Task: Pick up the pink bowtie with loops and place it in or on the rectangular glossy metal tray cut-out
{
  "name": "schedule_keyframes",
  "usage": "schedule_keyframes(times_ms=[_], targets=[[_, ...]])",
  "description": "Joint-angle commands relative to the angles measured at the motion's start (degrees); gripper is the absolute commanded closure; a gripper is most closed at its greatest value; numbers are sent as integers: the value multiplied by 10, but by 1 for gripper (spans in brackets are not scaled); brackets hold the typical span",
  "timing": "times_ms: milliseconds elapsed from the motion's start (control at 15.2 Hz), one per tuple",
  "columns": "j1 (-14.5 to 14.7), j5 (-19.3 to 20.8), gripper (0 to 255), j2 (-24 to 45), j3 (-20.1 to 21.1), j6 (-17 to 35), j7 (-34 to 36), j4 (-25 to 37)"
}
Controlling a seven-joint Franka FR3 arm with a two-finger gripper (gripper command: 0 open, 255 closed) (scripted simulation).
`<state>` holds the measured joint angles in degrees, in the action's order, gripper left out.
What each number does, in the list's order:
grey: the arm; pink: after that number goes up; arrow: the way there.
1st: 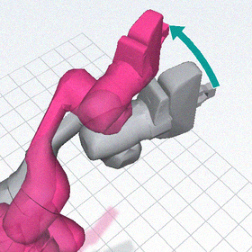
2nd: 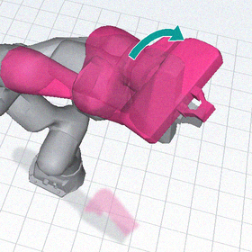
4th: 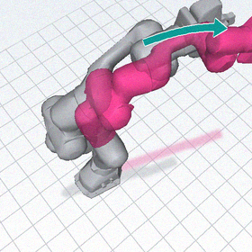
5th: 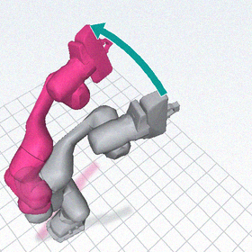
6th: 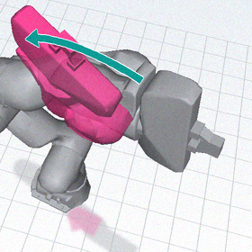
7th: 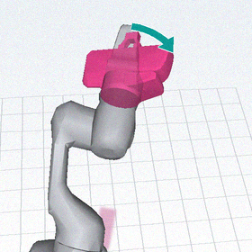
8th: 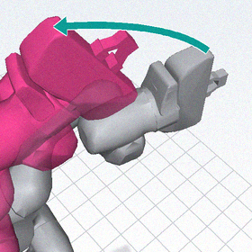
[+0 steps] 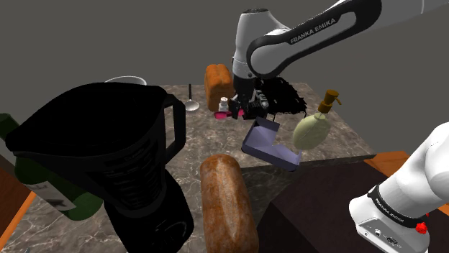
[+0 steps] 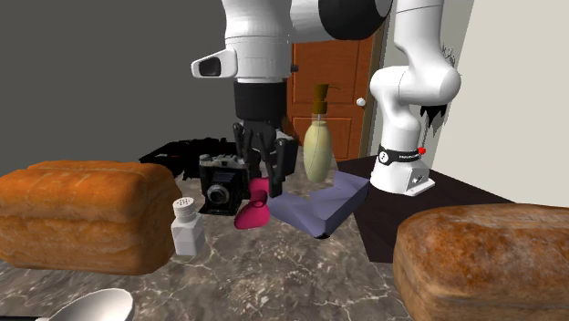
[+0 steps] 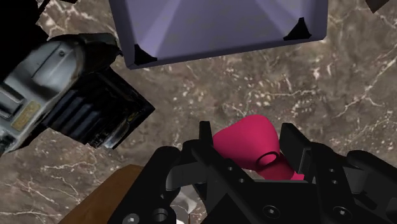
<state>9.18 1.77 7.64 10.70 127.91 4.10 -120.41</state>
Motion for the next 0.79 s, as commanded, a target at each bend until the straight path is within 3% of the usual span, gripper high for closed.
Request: schedule_keyframes(times_ms=[0,198,726], targets=[[-1,-2,255,-8,0,-14,-2,5],[-1,-4,255,-16,0,-28,-4,12],[-18,-39,255,-188,-19,-2,-62,-183]])
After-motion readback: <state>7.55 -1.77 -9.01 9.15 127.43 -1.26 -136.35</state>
